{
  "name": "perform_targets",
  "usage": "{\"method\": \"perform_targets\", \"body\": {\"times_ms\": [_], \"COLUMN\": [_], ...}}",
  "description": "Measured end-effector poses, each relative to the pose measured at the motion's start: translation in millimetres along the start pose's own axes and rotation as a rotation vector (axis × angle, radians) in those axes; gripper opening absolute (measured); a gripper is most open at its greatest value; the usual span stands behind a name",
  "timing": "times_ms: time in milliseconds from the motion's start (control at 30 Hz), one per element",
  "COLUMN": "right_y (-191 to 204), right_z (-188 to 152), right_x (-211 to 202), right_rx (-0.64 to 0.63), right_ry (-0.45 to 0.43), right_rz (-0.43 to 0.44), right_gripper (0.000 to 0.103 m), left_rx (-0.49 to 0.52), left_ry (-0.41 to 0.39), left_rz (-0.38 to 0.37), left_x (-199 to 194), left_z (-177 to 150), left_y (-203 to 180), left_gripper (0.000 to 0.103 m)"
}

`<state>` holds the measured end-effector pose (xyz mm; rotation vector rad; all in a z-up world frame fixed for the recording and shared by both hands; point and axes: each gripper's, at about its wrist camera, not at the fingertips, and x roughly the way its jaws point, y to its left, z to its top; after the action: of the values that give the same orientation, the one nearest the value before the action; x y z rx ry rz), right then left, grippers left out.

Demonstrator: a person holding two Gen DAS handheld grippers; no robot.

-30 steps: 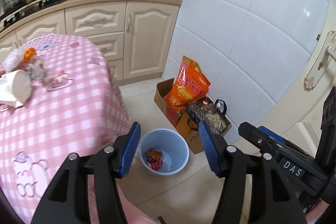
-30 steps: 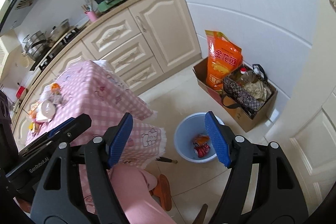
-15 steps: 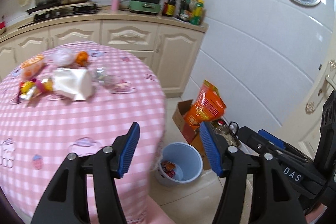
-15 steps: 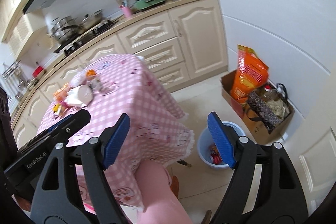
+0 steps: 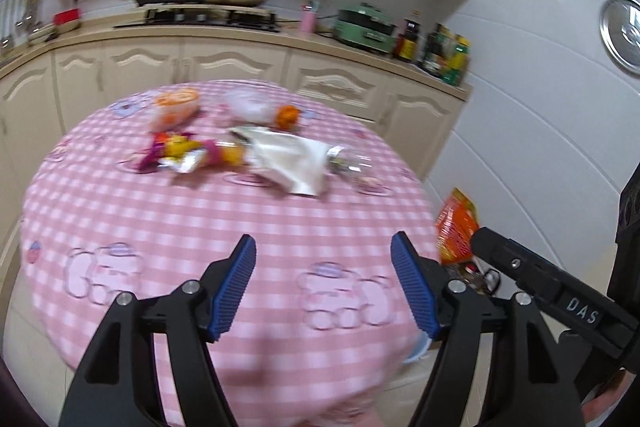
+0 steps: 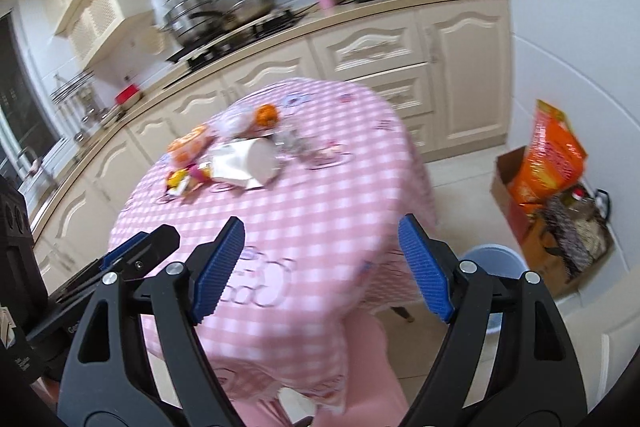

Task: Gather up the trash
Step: 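Return to the table and close the right gripper on the white paper cup, then grasp the yellow wrapper with the left gripper while the right holds the paper cup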

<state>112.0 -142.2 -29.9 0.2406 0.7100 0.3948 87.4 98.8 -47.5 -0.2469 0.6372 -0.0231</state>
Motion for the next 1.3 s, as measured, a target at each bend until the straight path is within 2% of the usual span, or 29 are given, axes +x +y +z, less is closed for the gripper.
{"method": "perform_targets", "body": {"times_ms": [133, 300, 467, 633, 900, 1000, 1100, 1133, 1167, 1200, 1233, 1267, 1300], "right_y": [24.0, 52.9, 74.0, 80.4, 73.0, 69.9, 67.6, 66.9, 67.0, 67.7, 68.5, 69.3, 70.4], "right_z": [8.5, 19.9, 28.8, 39.8, 55.5, 58.3, 58.8, 59.4, 59.7, 59.8, 59.8, 59.7, 59.5], "right_x": [26.7, 56.9, 91.7, 124.8, 165.0, 176.7, 186.3, 189.5, 190.3, 189.9, 189.9, 190.0, 189.8], "right_rx": [-0.029, -0.106, -0.173, -0.200, -0.218, -0.226, -0.232, -0.224, -0.222, -0.225, -0.231, -0.235, -0.241], "right_ry": [0.034, 0.052, 0.082, 0.108, 0.142, 0.153, 0.170, 0.183, 0.184, 0.181, 0.177, 0.177, 0.177], "right_rz": [0.089, 0.137, 0.137, 0.129, 0.077, 0.063, 0.068, 0.101, 0.107, 0.108, 0.112, 0.118, 0.125], "right_gripper": [0.078, 0.078, 0.078, 0.074, 0.070, 0.070, 0.063, 0.061, 0.060, 0.060, 0.059, 0.057, 0.053], "left_rx": [-0.042, -0.084, -0.108, -0.126, -0.114, -0.172, -0.174, -0.175, -0.175, -0.170, -0.165, -0.176, -0.191], "left_ry": [-0.005, -0.009, 0.001, 0.045, 0.109, 0.131, 0.163, 0.173, 0.177, 0.172, 0.164, 0.164, 0.167], "left_rz": [0.041, 0.077, 0.102, 0.106, 0.109, 0.122, 0.082, 0.080, 0.089, 0.117, 0.147, 0.143, 0.125], "left_x": [1.3, 6.5, 21.8, 51.8, 102.4, 116.1, 129.4, 134.3, 137.9, 139.5, 139.4, 139.9, 140.0], "left_z": [7.2, 17.2, 32.1, 49.1, 70.7, 72.4, 73.8, 73.7, 73.0, 73.0, 73.7, 74.2, 74.1], "left_y": [30.0, 60.9, 83.7, 99.9, 112.9, 125.0, 130.0, 131.6, 132.6, 133.4, 134.0, 135.5, 137.9], "left_gripper": [0.070, 0.072, 0.073, 0.074, 0.074, 0.074, 0.073, 0.073, 0.068, 0.055, 0.047, 0.032, 0.025]}}
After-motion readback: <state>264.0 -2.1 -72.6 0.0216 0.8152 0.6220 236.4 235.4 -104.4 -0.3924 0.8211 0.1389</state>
